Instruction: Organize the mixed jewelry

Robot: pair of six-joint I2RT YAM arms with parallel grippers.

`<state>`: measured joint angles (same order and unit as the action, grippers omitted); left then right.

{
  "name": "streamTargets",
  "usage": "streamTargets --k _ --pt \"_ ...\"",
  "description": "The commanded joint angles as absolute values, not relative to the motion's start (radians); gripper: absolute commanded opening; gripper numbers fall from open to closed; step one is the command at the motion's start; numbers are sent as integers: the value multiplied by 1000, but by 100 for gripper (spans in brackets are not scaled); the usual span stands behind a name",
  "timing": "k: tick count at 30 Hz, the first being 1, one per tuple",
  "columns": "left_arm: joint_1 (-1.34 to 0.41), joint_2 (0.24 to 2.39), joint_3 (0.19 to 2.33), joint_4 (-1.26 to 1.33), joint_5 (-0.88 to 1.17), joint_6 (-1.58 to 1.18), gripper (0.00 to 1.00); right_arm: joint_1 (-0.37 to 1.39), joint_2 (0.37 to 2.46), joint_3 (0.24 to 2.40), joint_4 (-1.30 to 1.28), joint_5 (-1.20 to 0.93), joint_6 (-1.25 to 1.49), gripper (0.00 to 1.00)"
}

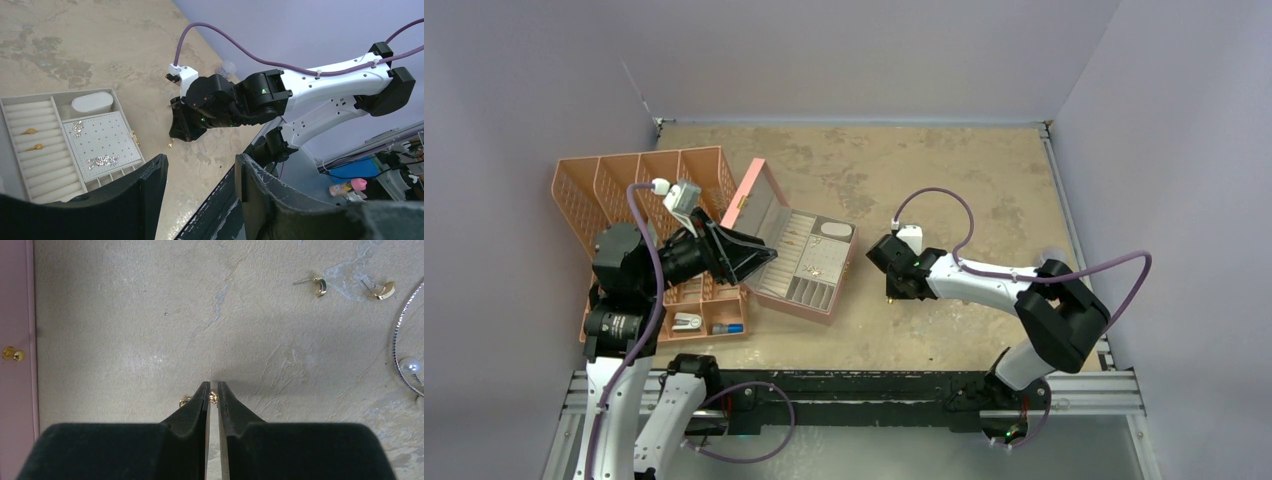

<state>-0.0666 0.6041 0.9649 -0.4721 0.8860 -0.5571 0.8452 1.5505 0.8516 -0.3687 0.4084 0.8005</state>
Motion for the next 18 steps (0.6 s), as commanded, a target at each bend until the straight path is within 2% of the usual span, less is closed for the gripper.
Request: streamTargets --k 1,6,18 --pt "-61 604 958 -437 881 -548 51 850 1553 890 -392 426 803 13" --pt "-61 603 956 -437 879 -549 51 850 1550 884 -405 430 822 17" --pt "-62 603 944 -435 871 -553 49 851 1528 876 -425 398 819 17"
